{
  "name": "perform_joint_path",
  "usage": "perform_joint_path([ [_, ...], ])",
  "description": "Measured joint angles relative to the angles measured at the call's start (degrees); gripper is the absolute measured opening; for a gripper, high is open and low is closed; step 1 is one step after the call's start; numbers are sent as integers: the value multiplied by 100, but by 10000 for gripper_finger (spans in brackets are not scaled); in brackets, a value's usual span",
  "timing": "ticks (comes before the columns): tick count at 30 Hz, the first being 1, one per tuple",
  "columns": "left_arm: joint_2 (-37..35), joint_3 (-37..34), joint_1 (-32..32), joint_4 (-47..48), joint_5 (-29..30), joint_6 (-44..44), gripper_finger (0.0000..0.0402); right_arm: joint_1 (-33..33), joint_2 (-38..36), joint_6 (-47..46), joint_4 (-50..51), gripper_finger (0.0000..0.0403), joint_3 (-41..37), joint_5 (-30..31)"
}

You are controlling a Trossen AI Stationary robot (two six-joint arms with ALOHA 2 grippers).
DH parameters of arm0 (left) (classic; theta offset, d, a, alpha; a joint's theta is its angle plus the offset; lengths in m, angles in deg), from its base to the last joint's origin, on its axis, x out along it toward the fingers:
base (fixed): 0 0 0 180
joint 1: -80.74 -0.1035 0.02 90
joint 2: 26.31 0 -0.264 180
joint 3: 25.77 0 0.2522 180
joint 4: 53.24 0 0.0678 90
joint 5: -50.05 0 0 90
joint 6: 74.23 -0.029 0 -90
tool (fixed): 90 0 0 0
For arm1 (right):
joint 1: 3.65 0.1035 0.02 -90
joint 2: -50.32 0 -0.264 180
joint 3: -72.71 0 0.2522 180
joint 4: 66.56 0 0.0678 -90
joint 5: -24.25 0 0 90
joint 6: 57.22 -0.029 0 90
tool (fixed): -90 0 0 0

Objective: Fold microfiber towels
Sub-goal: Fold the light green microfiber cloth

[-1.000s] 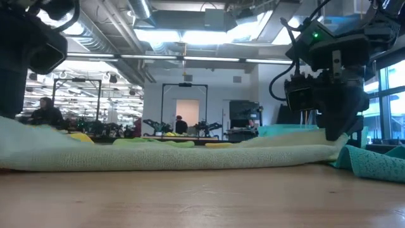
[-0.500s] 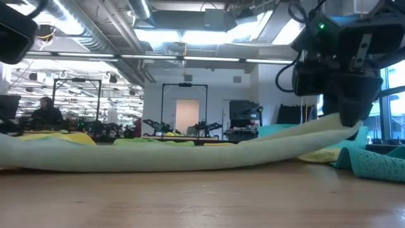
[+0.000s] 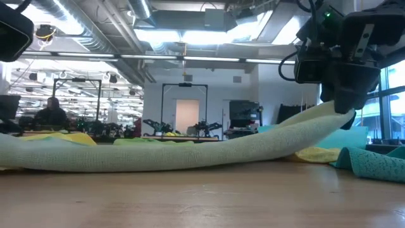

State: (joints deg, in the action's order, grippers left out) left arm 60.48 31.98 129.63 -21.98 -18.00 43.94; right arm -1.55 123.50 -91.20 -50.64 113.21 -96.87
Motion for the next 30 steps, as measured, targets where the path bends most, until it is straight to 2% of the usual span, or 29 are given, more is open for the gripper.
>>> perform_joint_path([
  [5,0,0,-292,301,-21,21,84,0,0,-9,0,8,0,0],
  [14,0,1,-830,566,-600,26,139,1,0,-50,-1,9,0,-28],
  [21,42,4,-943,145,-662,27,143,2,0,-47,-4,9,0,-31],
  [30,548,7,-934,-450,-932,-1,142,1,2,-49,-7,9,0,-42],
])
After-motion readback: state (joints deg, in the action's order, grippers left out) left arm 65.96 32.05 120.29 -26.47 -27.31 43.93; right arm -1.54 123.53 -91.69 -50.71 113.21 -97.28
